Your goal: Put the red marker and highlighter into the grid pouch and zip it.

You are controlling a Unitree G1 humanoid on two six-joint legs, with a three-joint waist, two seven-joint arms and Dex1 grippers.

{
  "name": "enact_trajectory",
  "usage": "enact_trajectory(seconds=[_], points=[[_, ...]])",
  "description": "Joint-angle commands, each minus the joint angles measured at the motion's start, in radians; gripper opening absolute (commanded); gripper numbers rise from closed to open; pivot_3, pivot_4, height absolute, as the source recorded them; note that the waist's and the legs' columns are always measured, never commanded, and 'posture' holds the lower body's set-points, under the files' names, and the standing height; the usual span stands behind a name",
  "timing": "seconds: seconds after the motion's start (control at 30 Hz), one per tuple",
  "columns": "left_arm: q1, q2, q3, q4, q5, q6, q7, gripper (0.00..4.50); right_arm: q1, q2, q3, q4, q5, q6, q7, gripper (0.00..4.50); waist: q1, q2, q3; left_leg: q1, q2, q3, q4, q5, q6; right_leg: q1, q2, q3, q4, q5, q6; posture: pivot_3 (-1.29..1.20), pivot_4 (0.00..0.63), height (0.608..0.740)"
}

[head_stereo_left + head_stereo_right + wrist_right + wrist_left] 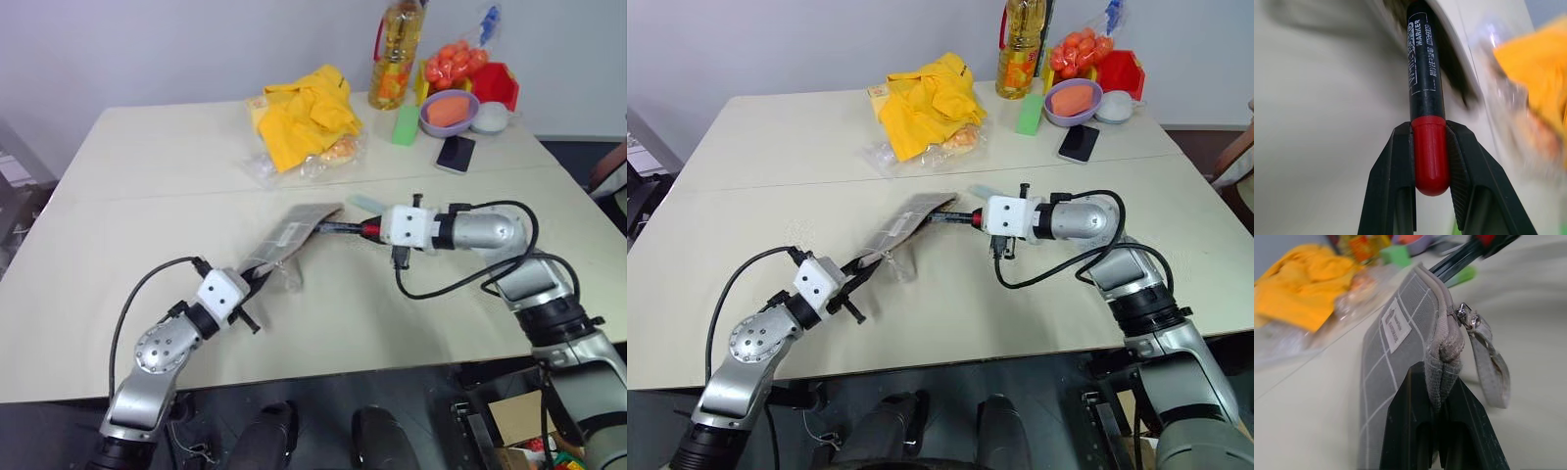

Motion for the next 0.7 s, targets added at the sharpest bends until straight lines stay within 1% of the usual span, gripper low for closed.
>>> enact_trajectory(seconds=[0.03,0.13,0.23,0.37,0.47,0.5,0.53,0.6,0.67,0.7], points=[[-0.020,0.017,0.000,-0.038,-0.024,-0.028,-0.032,0.00,-0.025,0.001,0.006,-0.043,0.003,-0.039,0.029,0.34,-0.001,0.000,0.000,0.000,0.000,0.000,0.000,0.000,0.000,0.000,0.000,0.000,0.000,0.000,0.000,0.00,0.150,0.740],[-0.027,0.022,0.001,-0.035,-0.032,-0.028,-0.045,0.00,-0.027,0.002,0.022,-0.052,-0.018,-0.078,0.033,0.34,-0.001,0.000,0.000,0.000,0.000,0.000,0.000,0.000,0.000,0.000,0.000,0.000,0.000,0.000,0.000,0.00,0.150,0.740],[-0.031,0.029,-0.014,-0.048,-0.048,-0.021,-0.081,0.00,-0.036,0.000,0.048,-0.065,-0.050,-0.177,0.041,0.34,-0.001,0.000,0.000,0.000,0.000,0.000,0.000,0.000,0.000,0.000,0.000,0.000,0.000,0.000,0.000,0.00,0.150,0.740],[-0.035,0.036,-0.022,-0.040,-0.047,-0.029,-0.110,0.00,-0.084,0.008,0.055,-0.036,-0.078,-0.203,0.041,0.34,-0.001,0.000,0.000,0.000,0.000,0.000,0.000,0.000,0.000,0.000,0.000,0.000,0.000,0.000,0.000,0.00,0.150,0.740],[-0.035,0.038,-0.017,-0.028,-0.045,-0.036,-0.115,0.00,-0.100,0.009,0.050,-0.021,-0.091,-0.190,0.036,0.34,0.000,0.000,0.000,0.000,0.000,0.000,0.000,0.000,0.000,0.000,0.000,0.000,0.000,0.000,0.000,0.00,0.150,0.740],[-0.035,0.038,-0.014,-0.024,-0.045,-0.038,-0.113,0.00,-0.103,0.009,0.046,-0.018,-0.096,-0.182,0.032,1.41,0.000,0.000,0.000,0.000,0.000,0.000,0.000,0.000,0.000,0.000,0.000,0.000,0.000,0.000,0.000,0.00,0.150,0.740],[-0.034,0.037,-0.009,-0.021,-0.044,-0.038,-0.107,0.00,-0.104,0.008,0.036,-0.021,-0.090,-0.171,0.029,1.84,0.000,0.000,0.000,0.000,0.000,0.000,0.000,0.000,0.000,0.000,0.000,0.000,0.000,0.000,0.000,0.00,0.150,0.740],[-0.032,0.033,-0.001,-0.015,-0.040,-0.041,-0.094,0.00,-0.101,0.009,0.016,-0.029,-0.076,-0.146,0.018,2.94,-0.001,0.000,0.000,0.000,0.000,0.000,0.000,0.000,0.000,0.000,0.000,0.000,0.000,0.000,0.000,0.00,0.150,0.740],[-0.030,0.020,0.013,-0.004,-0.032,-0.041,-0.059,0.00,-0.079,0.002,-0.045,-0.034,-0.001,-0.068,0.020,3.92,0.000,0.000,0.000,0.000,0.000,0.000,0.000,0.000,0.000,0.000,0.000,0.000,0.000,0.000,0.000,0.00,0.150,0.740],[-0.029,0.010,0.021,0.001,-0.032,-0.037,-0.039,0.00,-0.064,0.005,-0.086,-0.035,0.053,-0.011,0.021,3.92,0.002,0.000,0.000,0.000,0.000,0.000,0.000,0.000,0.000,0.000,0.000,0.000,0.000,0.000,0.000,0.00,0.150,0.740]])
